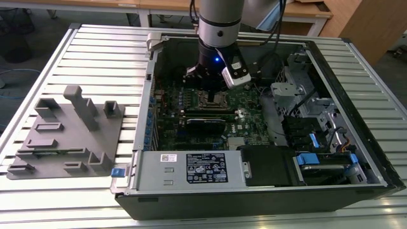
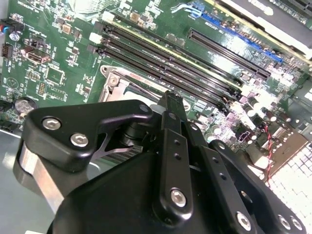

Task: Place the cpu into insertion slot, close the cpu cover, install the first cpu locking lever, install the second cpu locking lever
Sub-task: 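Install the second cpu locking lever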

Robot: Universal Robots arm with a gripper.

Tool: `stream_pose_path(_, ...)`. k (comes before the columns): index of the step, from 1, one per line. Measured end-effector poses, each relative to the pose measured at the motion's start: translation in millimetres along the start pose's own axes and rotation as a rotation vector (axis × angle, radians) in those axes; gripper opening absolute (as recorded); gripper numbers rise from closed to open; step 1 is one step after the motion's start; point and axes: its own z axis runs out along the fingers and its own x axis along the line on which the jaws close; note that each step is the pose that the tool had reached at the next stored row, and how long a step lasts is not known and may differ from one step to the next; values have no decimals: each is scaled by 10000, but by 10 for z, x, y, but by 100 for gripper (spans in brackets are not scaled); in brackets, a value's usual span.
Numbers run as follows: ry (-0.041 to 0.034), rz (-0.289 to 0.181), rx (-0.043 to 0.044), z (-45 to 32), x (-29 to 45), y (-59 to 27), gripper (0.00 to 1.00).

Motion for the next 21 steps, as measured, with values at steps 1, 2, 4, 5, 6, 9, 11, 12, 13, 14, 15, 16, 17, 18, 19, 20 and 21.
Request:
stream_pose_path(1, 0, 0, -1, 0, -6, 0, 11)
stream_pose_path(2, -1, 0, -1, 0, -7, 3, 11)
stream_pose_path(4, 0, 1, -1, 0, -5, 31, 11)
stream_pose_path(5, 0, 0, 0, 1, -3, 49, 11)
stream_pose_path(6, 0, 0, -2, 2, -2, 55, 11)
stream_pose_path(9, 0, 0, -2, 25, 3, 57, 11)
stream_pose_path(11, -1, -1, -3, 48, 15, 56, 11)
stream_pose_path(12, -1, -1, -3, 69, 25, 54, 11)
stream_pose_path(13, 0, 0, -4, 79, 30, 52, 11)
stream_pose_path(14, 0, -1, -3, 89, 35, 48, 11)
stream_pose_path(15, 1, -1, -1, 102, 48, 35, 11)
stream_pose_path(16, 0, -1, -3, 107, 57, 29, 11)
stream_pose_path(17, -1, -1, -4, 109, 63, 27, 11)
stream_pose_path(18, 0, 0, -3, 109, 65, 28, 11)
stream_pose_path(19, 0, -2, -3, 109, 65, 28, 11)
stream_pose_path(20, 0, -2, -3, 109, 65, 27, 11)
stream_pose_path(21, 0, -1, -3, 109, 66, 27, 11)
